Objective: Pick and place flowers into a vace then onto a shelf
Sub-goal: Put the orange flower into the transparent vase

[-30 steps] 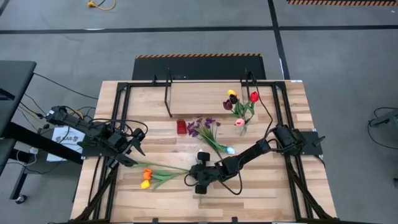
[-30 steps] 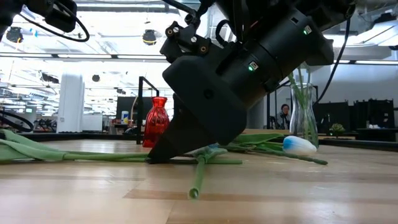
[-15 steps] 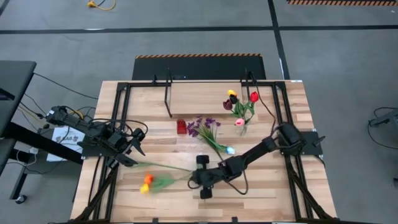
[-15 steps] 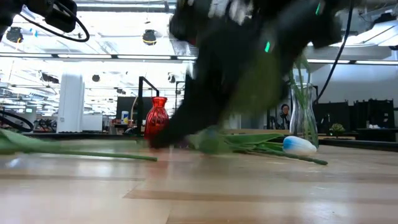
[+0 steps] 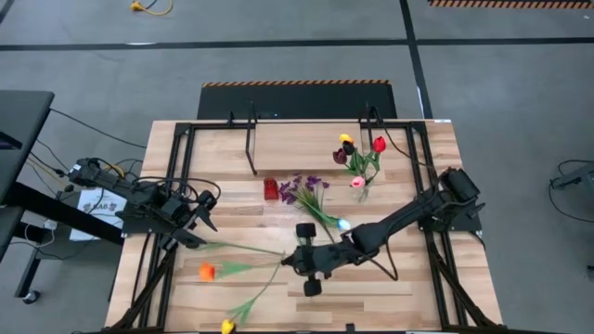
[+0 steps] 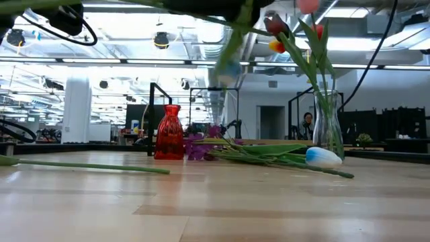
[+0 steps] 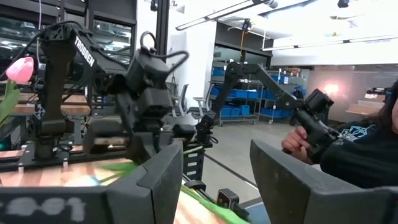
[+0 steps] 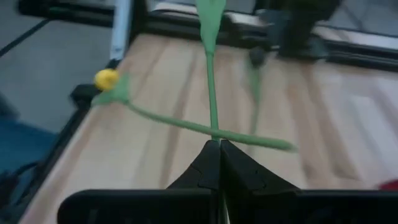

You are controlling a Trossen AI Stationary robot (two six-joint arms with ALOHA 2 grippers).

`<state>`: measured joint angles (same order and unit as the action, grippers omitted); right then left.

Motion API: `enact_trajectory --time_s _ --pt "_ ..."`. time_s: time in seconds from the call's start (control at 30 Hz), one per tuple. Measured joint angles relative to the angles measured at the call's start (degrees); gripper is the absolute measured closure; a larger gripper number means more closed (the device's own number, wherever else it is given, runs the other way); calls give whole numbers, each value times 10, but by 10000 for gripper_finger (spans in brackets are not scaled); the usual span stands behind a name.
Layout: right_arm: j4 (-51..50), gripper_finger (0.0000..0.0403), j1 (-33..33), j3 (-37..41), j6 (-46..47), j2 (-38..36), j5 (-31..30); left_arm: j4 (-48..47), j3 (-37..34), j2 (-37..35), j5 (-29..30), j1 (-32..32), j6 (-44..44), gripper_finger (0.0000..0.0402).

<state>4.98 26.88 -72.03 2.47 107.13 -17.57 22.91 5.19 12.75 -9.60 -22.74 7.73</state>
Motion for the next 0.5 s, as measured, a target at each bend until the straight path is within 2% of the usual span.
enact_trajectory --time_s 0.5 --pt "15 403 -57 0 66 -2 -104 0 0 0 28 0 -9 225"
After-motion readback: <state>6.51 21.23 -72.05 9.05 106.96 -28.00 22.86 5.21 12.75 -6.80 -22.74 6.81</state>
